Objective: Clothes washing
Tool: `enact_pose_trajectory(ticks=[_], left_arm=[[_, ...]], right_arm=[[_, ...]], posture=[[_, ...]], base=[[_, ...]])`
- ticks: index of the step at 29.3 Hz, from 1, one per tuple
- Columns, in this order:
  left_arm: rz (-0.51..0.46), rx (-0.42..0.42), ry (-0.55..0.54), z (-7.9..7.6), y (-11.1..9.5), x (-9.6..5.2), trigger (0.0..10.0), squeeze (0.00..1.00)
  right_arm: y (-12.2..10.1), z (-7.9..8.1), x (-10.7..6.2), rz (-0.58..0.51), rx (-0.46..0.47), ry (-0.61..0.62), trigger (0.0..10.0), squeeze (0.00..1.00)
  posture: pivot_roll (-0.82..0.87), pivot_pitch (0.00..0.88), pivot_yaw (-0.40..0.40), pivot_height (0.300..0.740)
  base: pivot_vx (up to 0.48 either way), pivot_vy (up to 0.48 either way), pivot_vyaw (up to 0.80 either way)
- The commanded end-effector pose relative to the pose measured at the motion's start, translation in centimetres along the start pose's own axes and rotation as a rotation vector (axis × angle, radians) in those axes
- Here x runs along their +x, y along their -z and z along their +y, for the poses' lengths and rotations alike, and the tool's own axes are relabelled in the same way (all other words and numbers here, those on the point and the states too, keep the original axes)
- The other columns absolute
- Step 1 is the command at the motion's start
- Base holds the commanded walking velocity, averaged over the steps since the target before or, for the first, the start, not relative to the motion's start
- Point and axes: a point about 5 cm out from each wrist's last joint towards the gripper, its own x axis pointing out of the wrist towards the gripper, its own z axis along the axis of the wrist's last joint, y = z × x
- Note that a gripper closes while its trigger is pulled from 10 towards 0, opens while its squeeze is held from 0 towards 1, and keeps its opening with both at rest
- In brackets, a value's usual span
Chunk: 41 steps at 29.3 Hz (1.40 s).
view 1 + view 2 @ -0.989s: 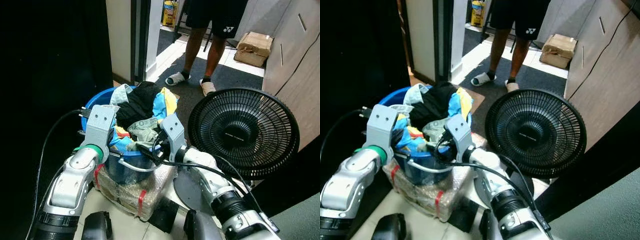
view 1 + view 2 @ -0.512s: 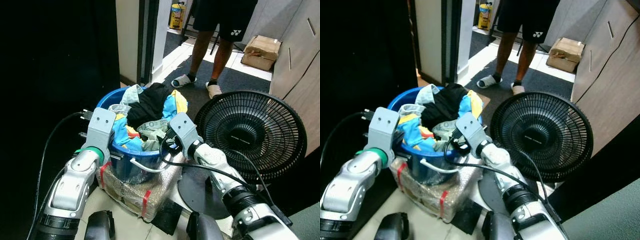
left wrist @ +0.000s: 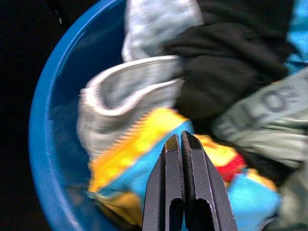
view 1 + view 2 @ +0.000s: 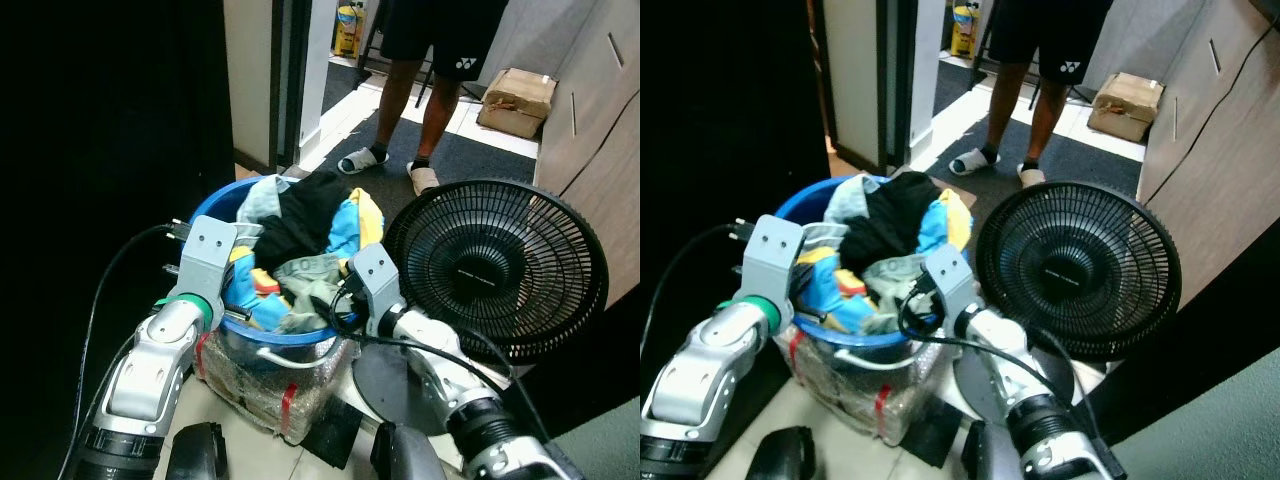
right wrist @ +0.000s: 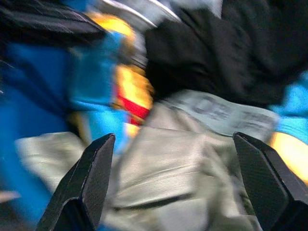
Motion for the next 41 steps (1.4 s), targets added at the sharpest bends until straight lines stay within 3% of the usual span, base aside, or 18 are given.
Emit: enact_pose_trajectory(ticks=[1,21,22,25,26,41], left_arm=[[0.011,0.004,0.008,-0.2,0.3,0.2,10.0,0.00],[0.005,0.000,0.024,-0.6,0.3,0.3,10.0,0.00],[0.005,0.000,0.024,-0.6,0.2,0.3,10.0,0.00],[0.005,0.000,0.024,-0.6,0.2,0.3,10.0,0.00],[0.005,0.000,0.023,-0.6,0.2,0.3,10.0,0.00],[0.010,-0.006,0.012,-0.4,0.4,0.2,10.0,0.00]], right_arm=[[0.8,0.5,-0.3,0.026,0.010,-0.034,10.0,0.00],[2.6,1.9,-1.5,0.099,0.031,-0.140,10.0,0.00],[2.7,1.7,-1.5,0.104,0.072,-0.117,2.5,0.00],[2.9,1.4,-1.3,0.112,0.104,-0.089,2.5,0.00],[3.0,1.1,-1.1,0.125,0.134,-0.050,0.0,0.00],[2.3,0.3,-0.8,0.097,0.185,0.013,0.0,0.00]], posture=[[0.19,0.091,-0.042,0.526],[0.18,0.086,-0.038,0.526],[0.18,0.087,-0.038,0.526],[0.18,0.087,-0.038,0.526],[0.18,0.088,-0.039,0.526],[0.19,0.090,-0.042,0.526]], base=[[0.000,0.000,0.00],[0.000,0.000,0.00],[0.000,0.000,0.00],[0.000,0.000,0.00],[0.000,0.000,0.00],[0.000,0.000,0.00]])
